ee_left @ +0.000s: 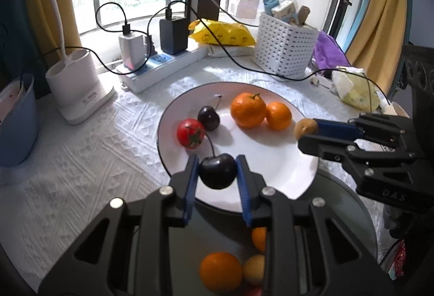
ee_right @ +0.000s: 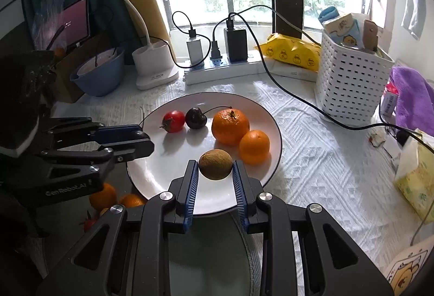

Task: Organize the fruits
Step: 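Carry the cherry and kiwi onto the white plate and open both tools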

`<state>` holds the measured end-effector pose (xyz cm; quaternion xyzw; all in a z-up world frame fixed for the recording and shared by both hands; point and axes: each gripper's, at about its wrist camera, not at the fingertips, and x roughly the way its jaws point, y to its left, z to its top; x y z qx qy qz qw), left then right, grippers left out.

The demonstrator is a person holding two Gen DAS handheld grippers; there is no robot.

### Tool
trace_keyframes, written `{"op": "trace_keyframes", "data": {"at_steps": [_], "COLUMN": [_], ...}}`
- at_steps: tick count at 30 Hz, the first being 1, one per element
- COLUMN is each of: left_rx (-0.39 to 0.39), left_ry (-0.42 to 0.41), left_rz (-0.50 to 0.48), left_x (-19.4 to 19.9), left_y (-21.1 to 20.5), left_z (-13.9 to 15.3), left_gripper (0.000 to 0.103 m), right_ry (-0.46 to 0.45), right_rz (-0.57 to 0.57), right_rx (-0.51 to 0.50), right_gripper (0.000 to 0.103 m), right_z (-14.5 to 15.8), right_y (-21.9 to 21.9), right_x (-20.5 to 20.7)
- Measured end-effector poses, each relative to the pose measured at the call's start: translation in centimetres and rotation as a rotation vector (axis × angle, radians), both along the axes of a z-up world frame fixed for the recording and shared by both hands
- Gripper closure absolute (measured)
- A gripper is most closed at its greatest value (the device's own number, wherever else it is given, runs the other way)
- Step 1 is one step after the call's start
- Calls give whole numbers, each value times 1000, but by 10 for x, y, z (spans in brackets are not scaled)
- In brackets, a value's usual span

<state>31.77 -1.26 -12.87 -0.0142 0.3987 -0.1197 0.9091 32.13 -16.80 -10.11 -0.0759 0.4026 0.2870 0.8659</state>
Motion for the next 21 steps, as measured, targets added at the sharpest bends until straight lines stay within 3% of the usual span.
{"op": "trace_keyframes", "data": {"at_steps": [21], "left_rx": [-17], "left_ry": [54], "left_rz": [-8], "left_x": [10], "left_y": [7], "left_z": [-4], "left_gripper": [73], "right_ry": [5], "right_rz": [12], "right_rx": [-11], "right_gripper": [75], "right_z": [-1], "right_y": [14], "right_x": [-1]}}
